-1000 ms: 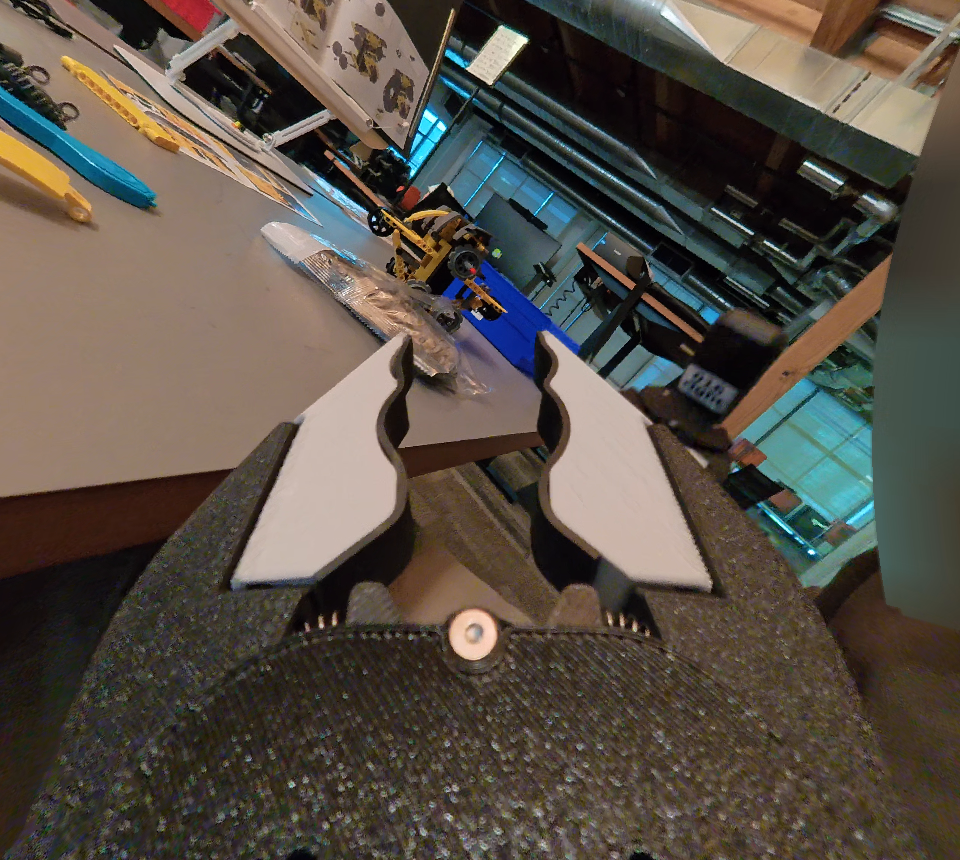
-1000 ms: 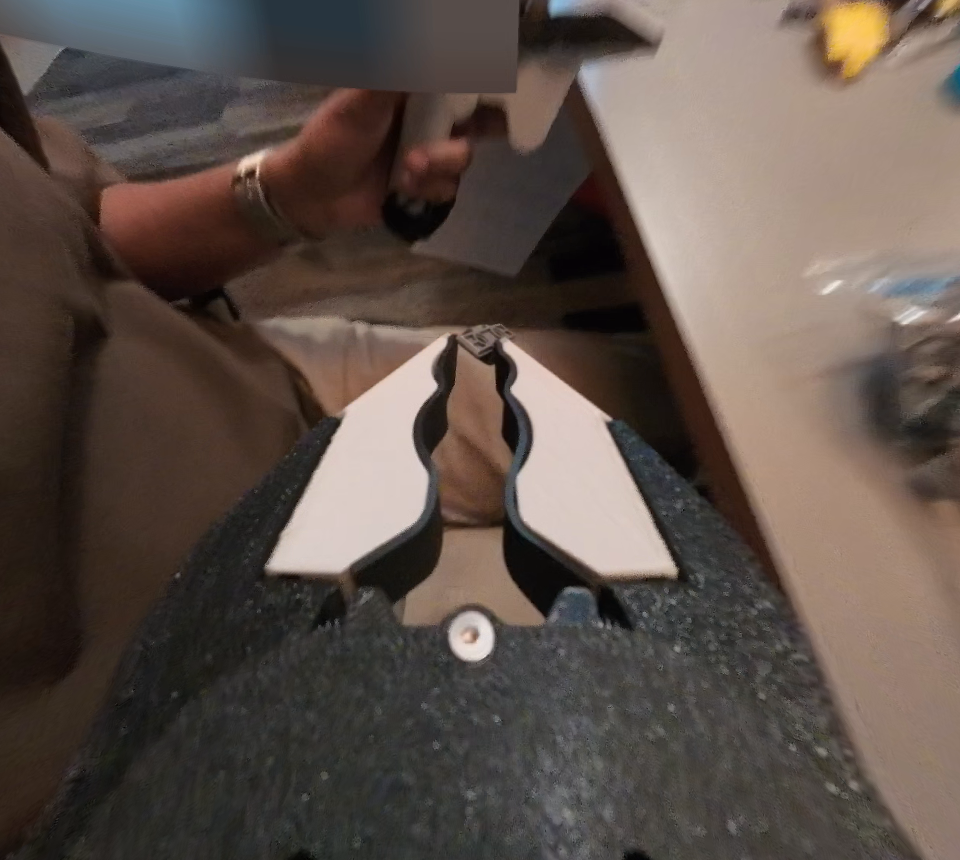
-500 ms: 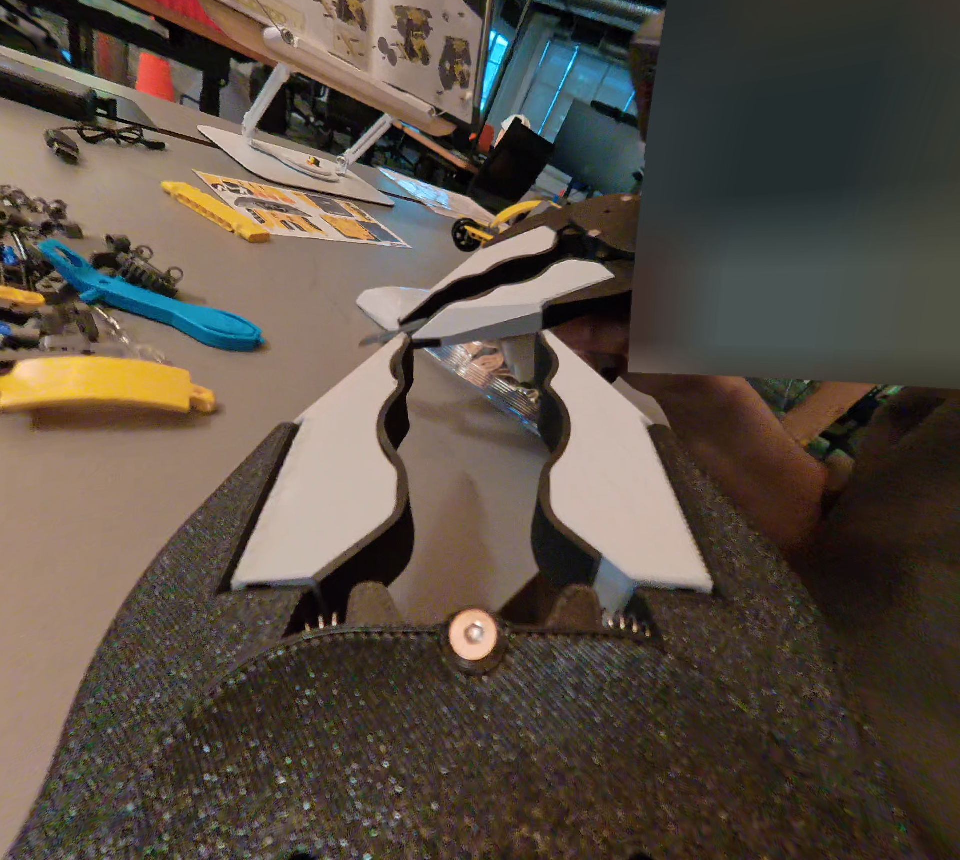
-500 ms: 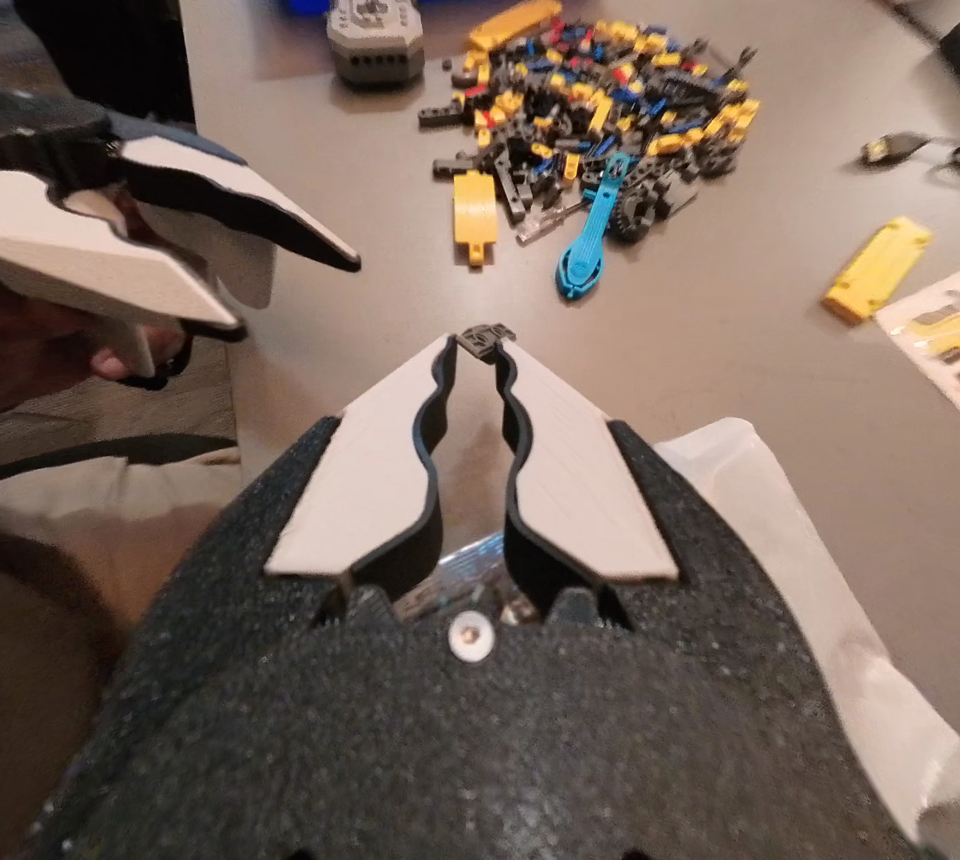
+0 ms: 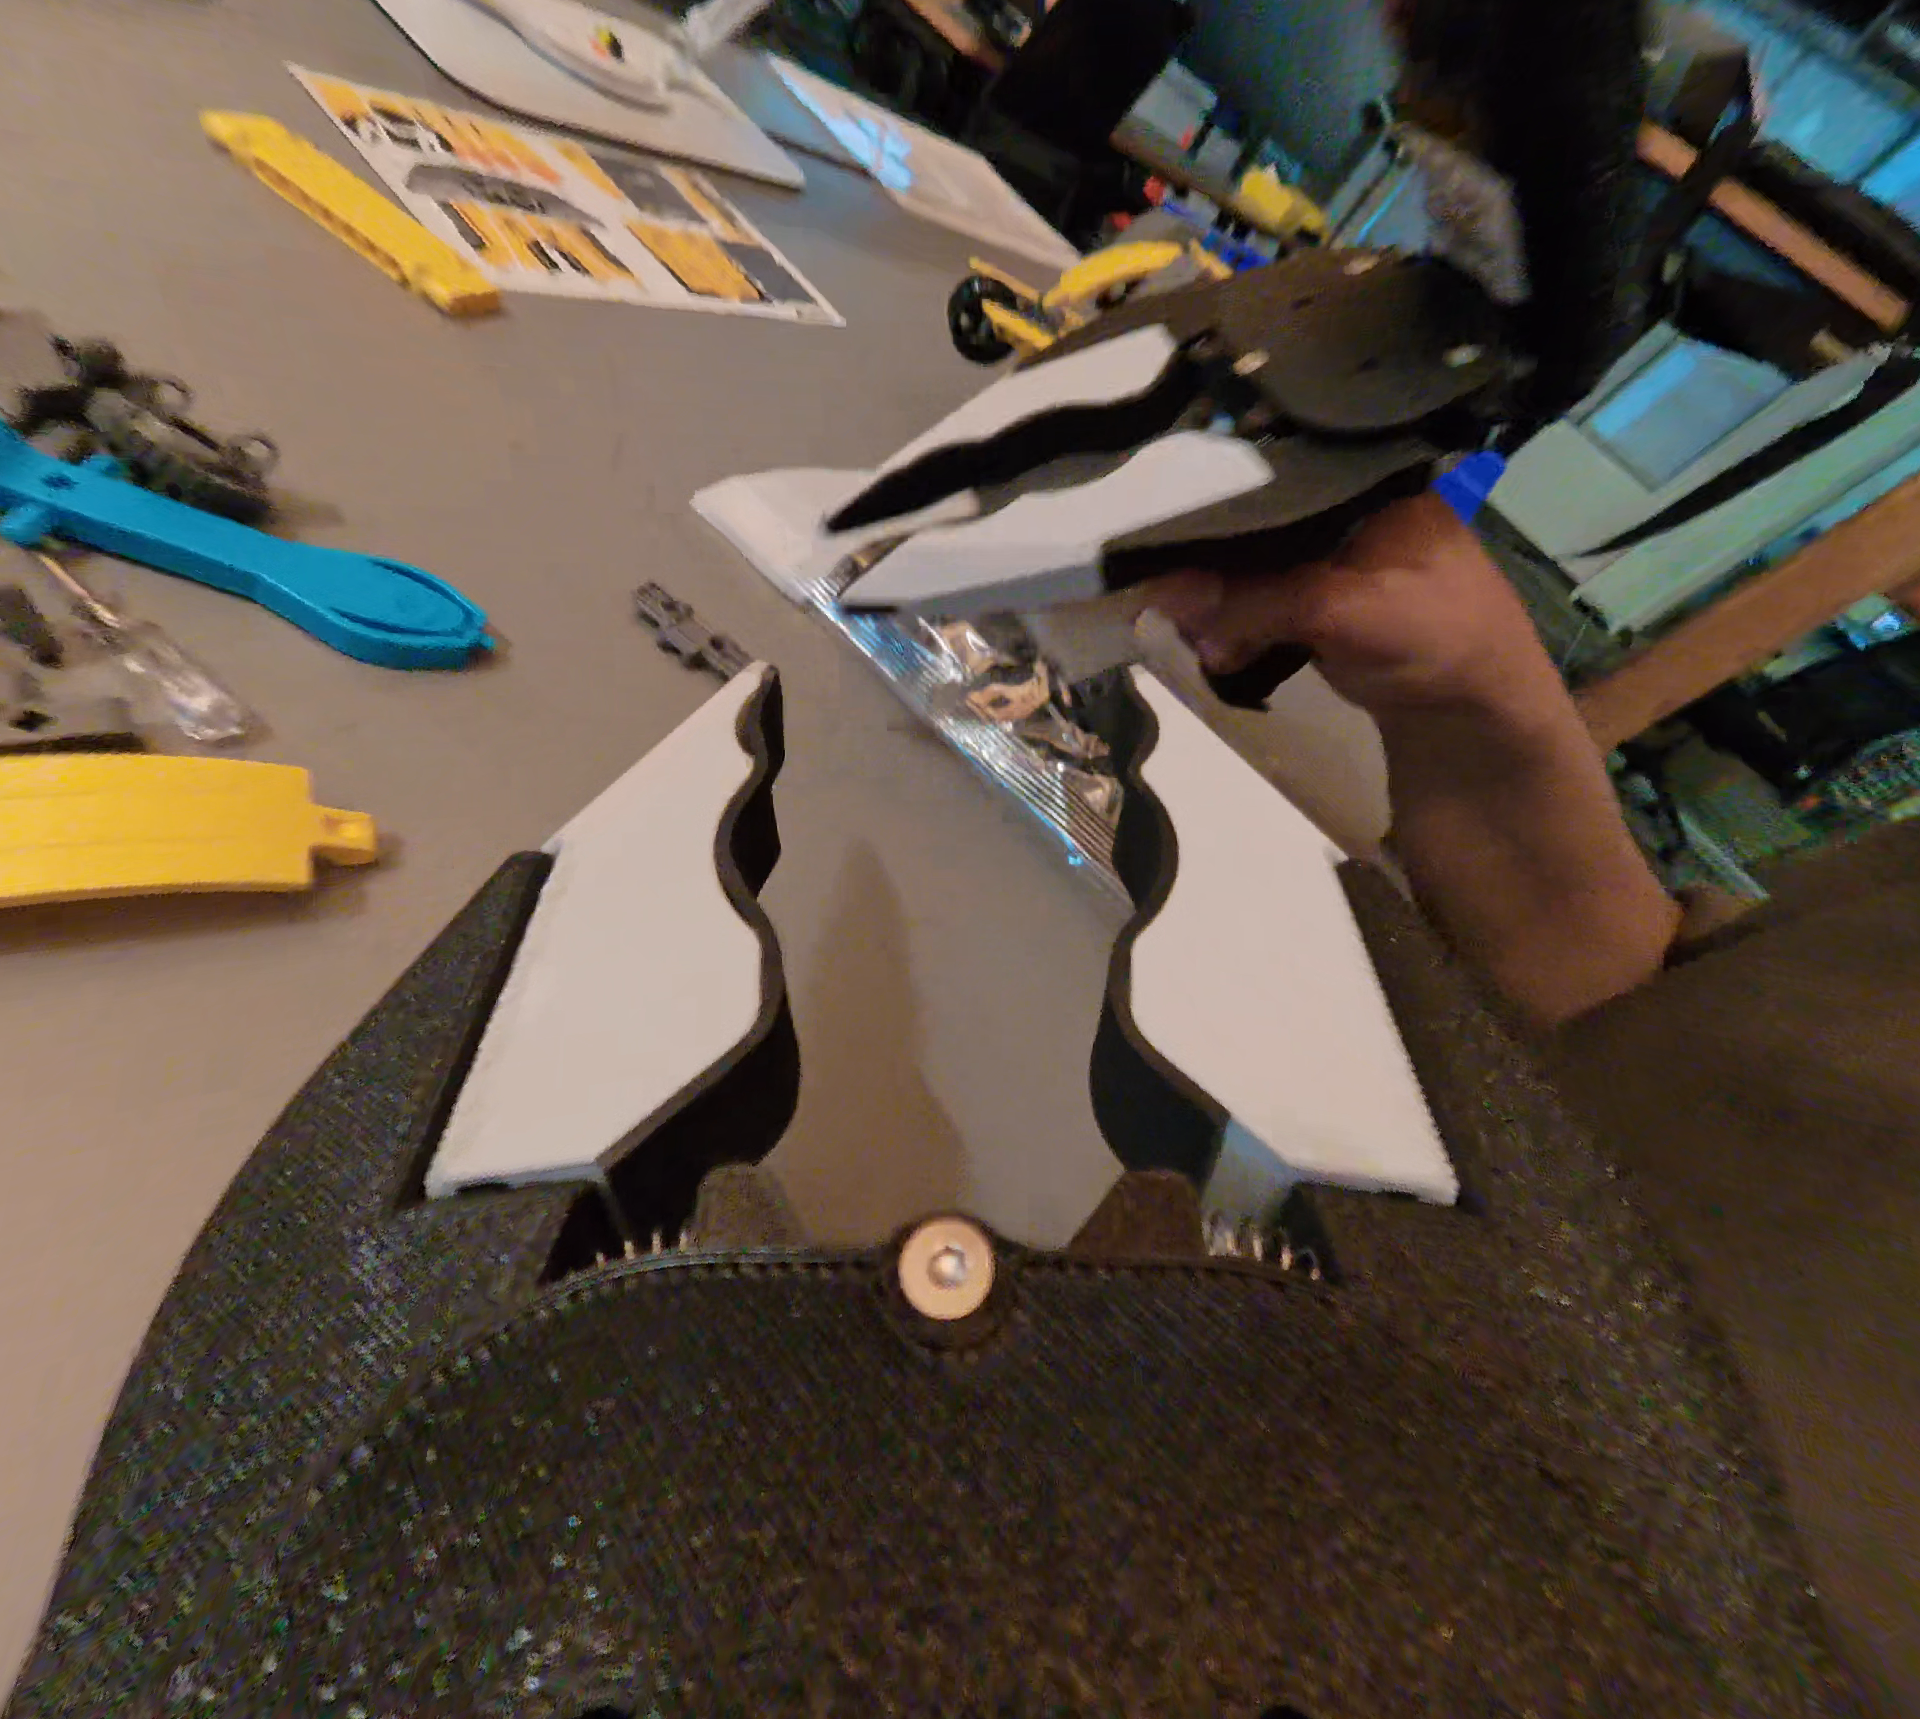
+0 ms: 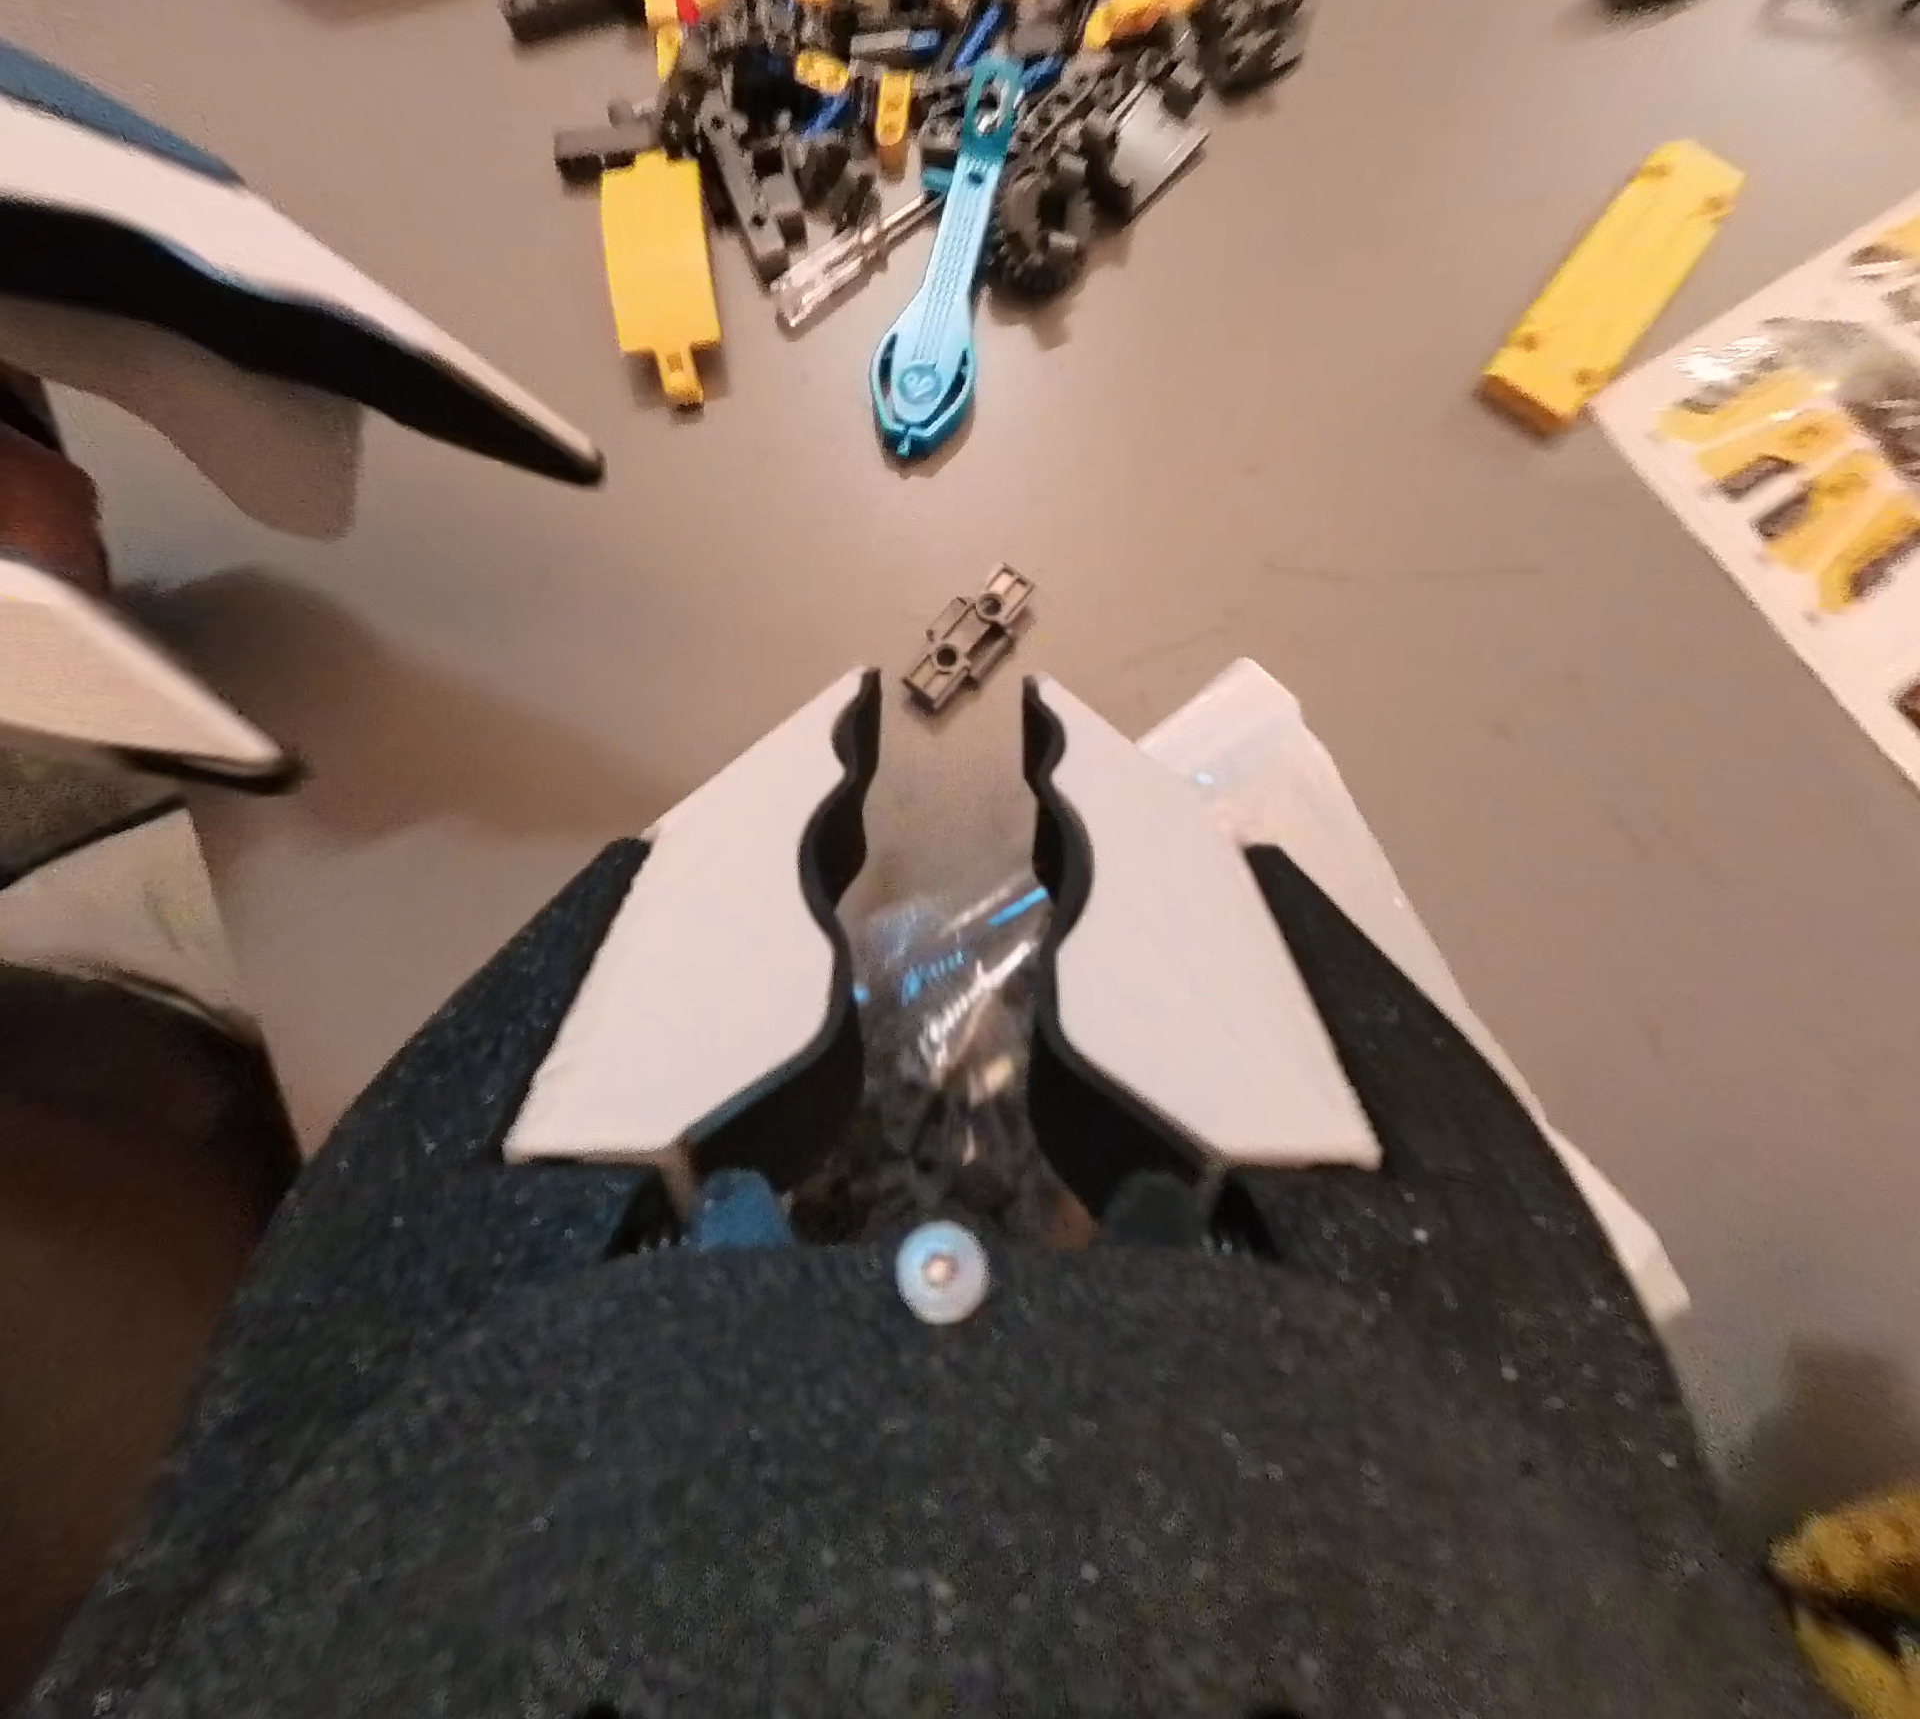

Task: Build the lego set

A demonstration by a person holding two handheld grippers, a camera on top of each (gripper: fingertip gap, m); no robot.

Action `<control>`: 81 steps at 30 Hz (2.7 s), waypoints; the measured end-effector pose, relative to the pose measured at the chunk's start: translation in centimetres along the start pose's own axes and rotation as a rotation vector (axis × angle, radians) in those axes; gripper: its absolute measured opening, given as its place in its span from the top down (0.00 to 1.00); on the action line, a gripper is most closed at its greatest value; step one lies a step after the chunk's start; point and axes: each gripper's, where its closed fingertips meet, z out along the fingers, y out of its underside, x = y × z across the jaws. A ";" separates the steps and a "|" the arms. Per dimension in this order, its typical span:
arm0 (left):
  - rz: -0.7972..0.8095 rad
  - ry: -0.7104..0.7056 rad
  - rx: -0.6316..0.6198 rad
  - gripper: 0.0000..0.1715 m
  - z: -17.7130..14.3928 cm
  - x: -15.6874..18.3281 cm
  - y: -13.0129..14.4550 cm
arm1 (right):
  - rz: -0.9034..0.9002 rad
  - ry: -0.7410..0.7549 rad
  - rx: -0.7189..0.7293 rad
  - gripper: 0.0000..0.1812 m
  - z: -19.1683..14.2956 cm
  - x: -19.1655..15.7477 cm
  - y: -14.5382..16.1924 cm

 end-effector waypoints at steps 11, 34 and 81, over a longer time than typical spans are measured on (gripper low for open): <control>-0.188 0.083 -0.251 0.73 5.1 1.6 3.6 | 0.149 0.204 0.263 0.83 -11.5 0.8 6.5; 0.017 -0.188 -0.182 0.97 4.3 -2.1 -3.2 | 0.369 -0.021 0.365 0.79 -10.8 -1.3 11.4; 0.627 -0.381 -0.609 0.92 9.5 -1.5 -9.0 | 0.395 -0.062 0.368 0.78 -10.8 -1.5 11.5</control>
